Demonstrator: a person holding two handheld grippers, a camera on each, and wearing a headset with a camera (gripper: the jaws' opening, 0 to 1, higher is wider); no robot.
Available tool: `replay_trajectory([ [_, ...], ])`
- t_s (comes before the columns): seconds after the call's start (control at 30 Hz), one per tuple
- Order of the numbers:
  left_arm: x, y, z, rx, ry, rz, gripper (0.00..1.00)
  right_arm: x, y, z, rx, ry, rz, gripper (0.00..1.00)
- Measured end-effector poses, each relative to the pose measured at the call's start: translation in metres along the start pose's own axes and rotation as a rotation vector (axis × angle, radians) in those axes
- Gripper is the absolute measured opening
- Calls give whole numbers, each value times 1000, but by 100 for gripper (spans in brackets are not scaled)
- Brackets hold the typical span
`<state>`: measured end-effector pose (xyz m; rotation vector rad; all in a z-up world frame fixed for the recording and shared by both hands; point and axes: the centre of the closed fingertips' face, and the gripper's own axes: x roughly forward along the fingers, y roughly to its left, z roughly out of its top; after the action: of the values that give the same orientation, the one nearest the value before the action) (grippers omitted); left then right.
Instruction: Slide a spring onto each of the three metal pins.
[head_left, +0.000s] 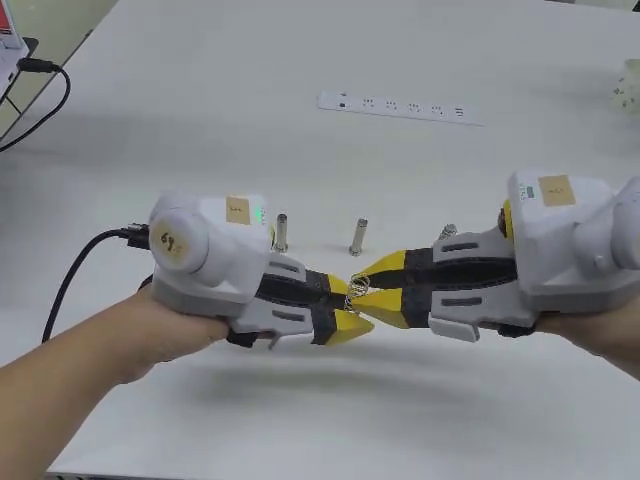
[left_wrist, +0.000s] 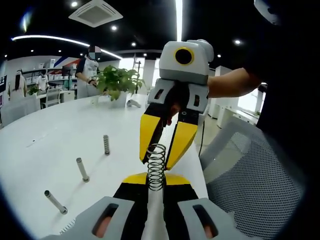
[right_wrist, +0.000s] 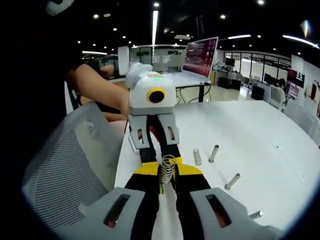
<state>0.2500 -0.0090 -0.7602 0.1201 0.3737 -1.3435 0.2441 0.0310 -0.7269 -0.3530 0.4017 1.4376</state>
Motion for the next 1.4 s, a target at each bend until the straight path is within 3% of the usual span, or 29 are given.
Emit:
replay_trajectory([
  [0.47,-3,1,-1,-2,2,1,2,1,1,2,84,-28,3,9],
  [0.73,-3,5,-2,-46,1,19,2,2,-1,1,5,-39,-7,8],
  [0.9,-3,8,-1,-132,-13,28,4,2,-1,1,-19,-40,-9,8],
  [1.4,-8,8,-7,-153,1,56,13,0,-11,-3,-24,-31,-61,8],
])
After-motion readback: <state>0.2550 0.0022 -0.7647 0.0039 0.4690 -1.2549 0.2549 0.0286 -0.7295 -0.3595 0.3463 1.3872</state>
